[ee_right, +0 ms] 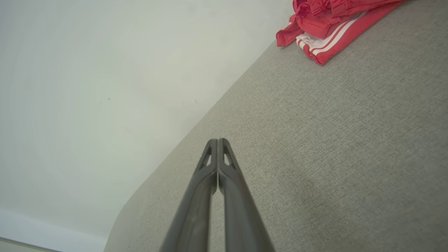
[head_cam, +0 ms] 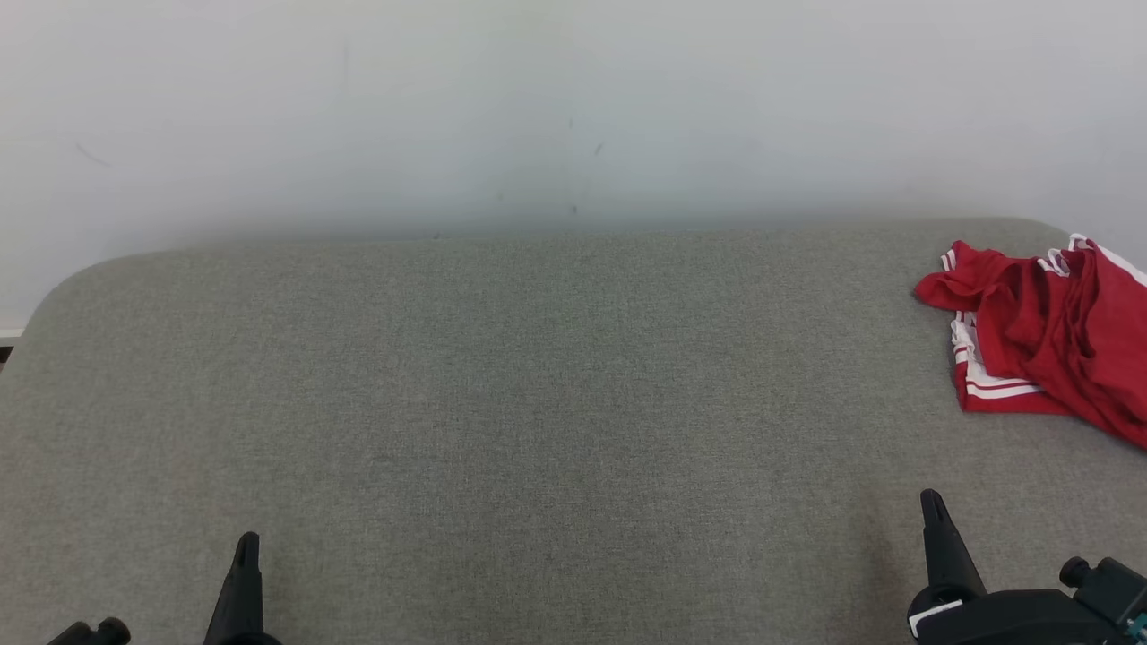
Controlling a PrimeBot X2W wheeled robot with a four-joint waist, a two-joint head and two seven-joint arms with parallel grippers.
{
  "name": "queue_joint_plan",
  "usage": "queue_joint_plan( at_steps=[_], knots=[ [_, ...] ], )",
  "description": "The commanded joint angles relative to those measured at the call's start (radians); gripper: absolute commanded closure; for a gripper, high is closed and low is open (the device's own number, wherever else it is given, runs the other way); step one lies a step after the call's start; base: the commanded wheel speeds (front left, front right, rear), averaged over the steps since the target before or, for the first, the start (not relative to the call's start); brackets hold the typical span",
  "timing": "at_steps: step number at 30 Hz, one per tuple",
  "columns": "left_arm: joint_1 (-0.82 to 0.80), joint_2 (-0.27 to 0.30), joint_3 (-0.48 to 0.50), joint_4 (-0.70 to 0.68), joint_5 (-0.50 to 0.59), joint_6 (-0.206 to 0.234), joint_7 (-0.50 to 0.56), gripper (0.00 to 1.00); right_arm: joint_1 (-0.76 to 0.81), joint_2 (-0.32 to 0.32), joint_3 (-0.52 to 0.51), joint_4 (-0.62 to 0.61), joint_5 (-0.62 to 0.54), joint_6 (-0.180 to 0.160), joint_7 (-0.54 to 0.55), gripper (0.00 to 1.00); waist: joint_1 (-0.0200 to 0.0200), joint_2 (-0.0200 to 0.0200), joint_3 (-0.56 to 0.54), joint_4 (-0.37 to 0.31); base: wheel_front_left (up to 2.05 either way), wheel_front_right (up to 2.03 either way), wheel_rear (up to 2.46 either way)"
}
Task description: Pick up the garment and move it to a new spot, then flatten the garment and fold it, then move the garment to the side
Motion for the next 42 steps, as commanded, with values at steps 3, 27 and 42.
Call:
queue_joint_plan(
  at_steps=[3, 27, 42],
  knots=[
    [-0.03, 0.0, 0.007, -0.011, -0.059, 0.001, 0.013, 1.0, -0.024, 0.002, -0.01, -0.014, 0.056, -0.001, 0.013, 1.0, -0.0001, 0.0, 0.001, 0.0, 0.0, 0.0, 0.0],
    [-0.056, -0.008, 0.013, -0.008, -0.319, 0.001, 0.082, 1.0, -0.047, 0.01, -0.042, -0.015, 0.314, -0.001, 0.079, 1.0, -0.0001, 0.0, 0.007, -0.004, 0.0, 0.0, 0.0],
    [-0.069, -0.013, 0.016, -0.006, -0.456, 0.001, 0.119, 1.0, -0.057, 0.015, -0.059, -0.015, 0.451, -0.002, 0.113, 1.0, -0.0001, 0.0, 0.01, -0.006, 0.0, 0.0, 0.0]
  ],
)
